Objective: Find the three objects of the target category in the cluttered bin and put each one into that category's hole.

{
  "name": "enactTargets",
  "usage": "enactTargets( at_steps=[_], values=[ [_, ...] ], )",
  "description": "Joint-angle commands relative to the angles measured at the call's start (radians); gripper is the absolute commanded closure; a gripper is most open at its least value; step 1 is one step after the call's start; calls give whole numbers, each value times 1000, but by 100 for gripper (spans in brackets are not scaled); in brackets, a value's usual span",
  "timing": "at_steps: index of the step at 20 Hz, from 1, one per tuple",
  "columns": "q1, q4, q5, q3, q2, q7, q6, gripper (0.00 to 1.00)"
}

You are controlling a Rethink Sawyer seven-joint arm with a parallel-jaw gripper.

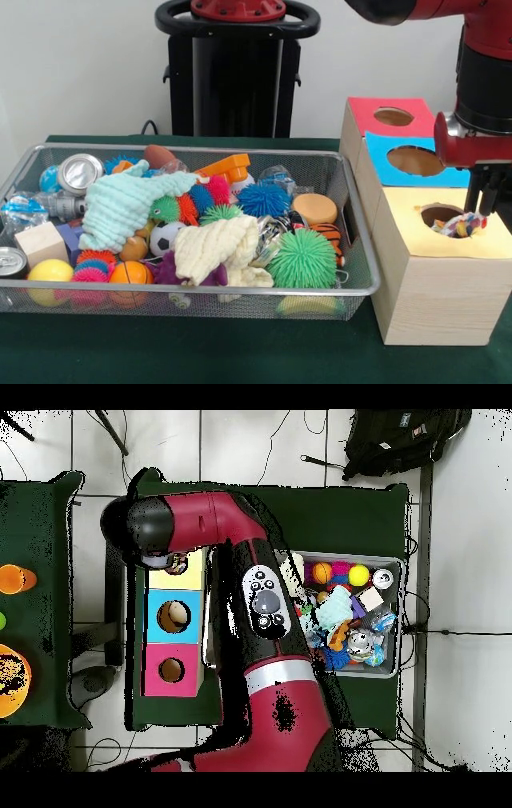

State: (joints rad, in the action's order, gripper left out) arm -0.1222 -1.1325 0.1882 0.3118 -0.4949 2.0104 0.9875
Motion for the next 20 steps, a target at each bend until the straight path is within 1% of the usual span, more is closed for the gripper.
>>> enactTargets(
  at_steps=[1,3,6,10,15,17,19,20],
  values=[
    [-38,47,23,-11,65,-21,95,100],
    [-44,44,24,-10,65,-32,93,100],
    [-53,51,22,-12,54,-45,124,100],
    [-55,51,23,-14,50,-44,128,100],
    [-51,86,29,-13,92,-32,100,100],
    [-45,118,29,-11,113,-25,99,100],
    [-34,179,36,-16,129,-27,145,100],
    [-26,239,45,-20,143,-31,198,100]
  ],
)
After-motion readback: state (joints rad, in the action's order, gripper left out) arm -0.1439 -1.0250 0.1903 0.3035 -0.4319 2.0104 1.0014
